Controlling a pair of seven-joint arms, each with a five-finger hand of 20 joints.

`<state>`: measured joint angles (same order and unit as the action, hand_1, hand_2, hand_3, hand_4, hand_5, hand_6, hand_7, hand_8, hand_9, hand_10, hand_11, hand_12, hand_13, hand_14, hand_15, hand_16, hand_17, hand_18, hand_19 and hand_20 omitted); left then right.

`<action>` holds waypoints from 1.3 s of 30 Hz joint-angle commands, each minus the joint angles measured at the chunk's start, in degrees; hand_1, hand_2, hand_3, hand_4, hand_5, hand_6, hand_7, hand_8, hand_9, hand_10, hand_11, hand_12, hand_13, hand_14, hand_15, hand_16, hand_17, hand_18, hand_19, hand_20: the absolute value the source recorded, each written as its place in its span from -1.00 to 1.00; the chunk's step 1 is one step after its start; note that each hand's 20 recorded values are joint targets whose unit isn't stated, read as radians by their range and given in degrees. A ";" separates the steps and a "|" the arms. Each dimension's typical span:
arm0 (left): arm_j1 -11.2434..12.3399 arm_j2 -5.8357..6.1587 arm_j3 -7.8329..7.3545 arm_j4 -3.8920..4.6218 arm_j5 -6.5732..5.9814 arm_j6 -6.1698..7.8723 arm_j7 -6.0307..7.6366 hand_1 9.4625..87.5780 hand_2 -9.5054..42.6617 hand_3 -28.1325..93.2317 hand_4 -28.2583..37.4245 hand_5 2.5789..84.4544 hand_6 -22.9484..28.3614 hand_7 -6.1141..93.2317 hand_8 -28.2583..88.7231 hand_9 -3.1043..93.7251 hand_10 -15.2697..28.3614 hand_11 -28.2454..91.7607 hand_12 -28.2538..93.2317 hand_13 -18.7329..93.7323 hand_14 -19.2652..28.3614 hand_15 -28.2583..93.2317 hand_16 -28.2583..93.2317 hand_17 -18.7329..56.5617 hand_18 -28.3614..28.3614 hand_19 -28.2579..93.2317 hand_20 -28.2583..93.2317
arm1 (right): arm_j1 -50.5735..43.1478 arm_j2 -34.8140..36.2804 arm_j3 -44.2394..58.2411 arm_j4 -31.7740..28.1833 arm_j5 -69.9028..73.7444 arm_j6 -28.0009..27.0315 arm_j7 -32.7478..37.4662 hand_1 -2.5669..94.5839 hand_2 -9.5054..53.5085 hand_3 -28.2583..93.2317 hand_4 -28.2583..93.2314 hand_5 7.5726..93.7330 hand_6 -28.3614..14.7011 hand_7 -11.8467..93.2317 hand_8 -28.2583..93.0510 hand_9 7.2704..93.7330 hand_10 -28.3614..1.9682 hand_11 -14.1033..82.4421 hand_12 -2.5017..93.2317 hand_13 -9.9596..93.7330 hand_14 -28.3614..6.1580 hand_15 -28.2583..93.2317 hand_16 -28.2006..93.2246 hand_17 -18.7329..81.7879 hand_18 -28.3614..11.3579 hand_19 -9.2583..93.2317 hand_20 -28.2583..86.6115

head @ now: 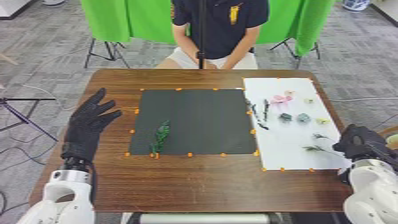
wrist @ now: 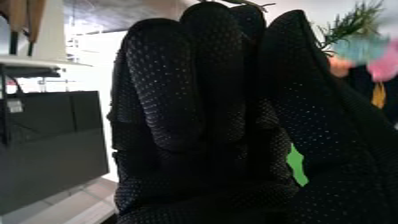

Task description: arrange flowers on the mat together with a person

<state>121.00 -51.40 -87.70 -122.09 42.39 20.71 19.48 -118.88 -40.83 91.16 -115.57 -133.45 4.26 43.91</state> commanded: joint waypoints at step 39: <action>-0.18 0.01 -0.41 -0.68 0.92 -0.21 -2.03 -0.60 -0.39 0.77 -0.98 -0.25 0.10 -0.62 -0.68 -0.27 0.49 -0.13 -0.42 -0.23 0.90 0.30 -0.71 -0.73 0.78 0.24 -0.32 | 48.33 -29.37 -53.90 12.09 -1.59 -11.98 2.06 0.17 -1.00 0.51 -0.89 0.88 0.31 -0.45 -0.42 0.92 0.11 0.02 -0.51 0.79 0.11 0.45 -0.22 0.19 -0.62 0.85 -0.48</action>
<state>120.84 -50.59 -88.08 -122.73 42.54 20.95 18.71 -71.58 -66.97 39.69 -105.40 -132.35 -7.19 43.21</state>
